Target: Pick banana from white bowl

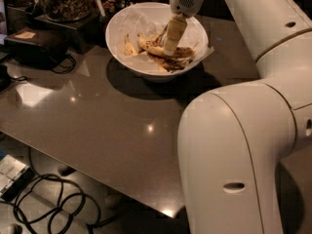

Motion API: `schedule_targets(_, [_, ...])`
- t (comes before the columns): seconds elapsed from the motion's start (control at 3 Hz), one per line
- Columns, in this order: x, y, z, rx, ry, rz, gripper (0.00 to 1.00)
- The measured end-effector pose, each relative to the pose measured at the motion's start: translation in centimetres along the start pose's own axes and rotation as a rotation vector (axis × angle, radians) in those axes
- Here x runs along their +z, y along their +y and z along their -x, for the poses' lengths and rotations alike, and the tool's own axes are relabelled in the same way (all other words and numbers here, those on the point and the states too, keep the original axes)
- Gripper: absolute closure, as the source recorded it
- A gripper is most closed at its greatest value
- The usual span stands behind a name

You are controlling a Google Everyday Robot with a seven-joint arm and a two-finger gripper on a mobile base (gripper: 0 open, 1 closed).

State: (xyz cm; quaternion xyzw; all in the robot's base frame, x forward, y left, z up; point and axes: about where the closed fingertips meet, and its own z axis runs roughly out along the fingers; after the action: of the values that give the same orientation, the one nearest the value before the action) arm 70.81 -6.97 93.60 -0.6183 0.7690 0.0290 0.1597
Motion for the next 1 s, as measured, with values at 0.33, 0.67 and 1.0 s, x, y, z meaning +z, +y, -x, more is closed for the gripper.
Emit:
schedule_targets(0.33, [0.6,-0.2,0.5,-0.004,-0.003,0.008,0.32])
schedule_targets(0.67, [1.2,-0.3,0.8,-0.011,-0.008,0.019,0.38])
schedule_targets(1.0, [1.7,-0.3,0.8,-0.010,-0.011,0.030,0.37])
